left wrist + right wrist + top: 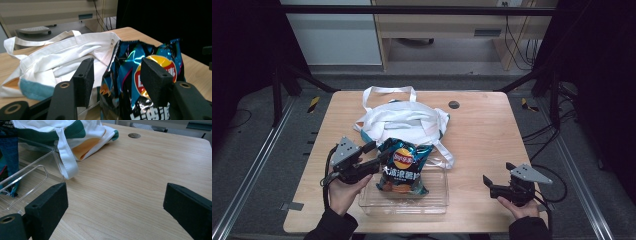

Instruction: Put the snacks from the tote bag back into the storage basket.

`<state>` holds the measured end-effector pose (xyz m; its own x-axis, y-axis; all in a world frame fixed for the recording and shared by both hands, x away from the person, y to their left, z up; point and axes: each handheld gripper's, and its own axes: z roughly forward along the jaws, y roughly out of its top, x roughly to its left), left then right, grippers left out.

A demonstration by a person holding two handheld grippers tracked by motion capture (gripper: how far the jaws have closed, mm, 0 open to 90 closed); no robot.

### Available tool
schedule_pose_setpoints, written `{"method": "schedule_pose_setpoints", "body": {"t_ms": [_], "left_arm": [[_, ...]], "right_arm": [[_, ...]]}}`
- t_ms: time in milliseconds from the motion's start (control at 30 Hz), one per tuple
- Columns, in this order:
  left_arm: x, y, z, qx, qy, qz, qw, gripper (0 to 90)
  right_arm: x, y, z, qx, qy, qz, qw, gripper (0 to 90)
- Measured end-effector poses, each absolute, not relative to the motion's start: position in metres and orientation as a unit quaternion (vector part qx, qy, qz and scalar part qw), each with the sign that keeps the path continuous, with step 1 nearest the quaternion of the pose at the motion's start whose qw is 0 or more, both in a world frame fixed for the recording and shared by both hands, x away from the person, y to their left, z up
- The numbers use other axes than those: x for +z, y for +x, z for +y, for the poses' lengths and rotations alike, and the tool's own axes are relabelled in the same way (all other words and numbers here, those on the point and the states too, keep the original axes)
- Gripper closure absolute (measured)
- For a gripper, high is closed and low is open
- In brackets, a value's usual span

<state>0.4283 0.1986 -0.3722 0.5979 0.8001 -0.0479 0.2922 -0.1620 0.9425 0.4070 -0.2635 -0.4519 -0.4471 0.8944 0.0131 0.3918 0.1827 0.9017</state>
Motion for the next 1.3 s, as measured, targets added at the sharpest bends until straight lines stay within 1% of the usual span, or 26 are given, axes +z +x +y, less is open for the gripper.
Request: {"method": "schedule_pose_setpoints", "body": {"t_ms": [300,367,467,600,800,967,1133,1300], "left_arm": [[-0.379,0.422,0.221,0.241,0.726,0.381,0.519,39.4],[-0.38,0.422,0.227,0.238,0.719,0.388,0.524,37.9],[-0.383,0.422,0.23,0.246,0.721,0.389,0.517,36.5],[-0.389,0.421,0.234,0.253,0.723,0.392,0.51,36.0],[-0.404,0.417,0.25,0.263,0.724,0.398,0.498,35.7],[-0.423,0.415,0.269,0.282,0.708,0.424,0.489,35.6],[-0.43,0.417,0.277,0.294,0.706,0.431,0.479,35.6],[-0.437,0.417,0.282,0.293,0.709,0.434,0.472,35.6]], "right_arm": [[-0.452,0.407,-0.263,0.458,0.448,0.716,0.276,6.1],[-0.452,0.406,-0.264,0.458,0.448,0.717,0.276,6.1],[-0.451,0.406,-0.264,0.459,0.446,0.716,0.278,6.1],[-0.452,0.407,-0.264,0.457,0.448,0.716,0.277,6.0],[-0.452,0.406,-0.265,0.457,0.449,0.715,0.279,6.1],[-0.452,0.407,-0.265,0.454,0.45,0.717,0.279,6.1],[-0.452,0.407,-0.265,0.451,0.451,0.717,0.281,6.1],[-0.453,0.407,-0.266,0.446,0.456,0.717,0.282,6.2]]}}
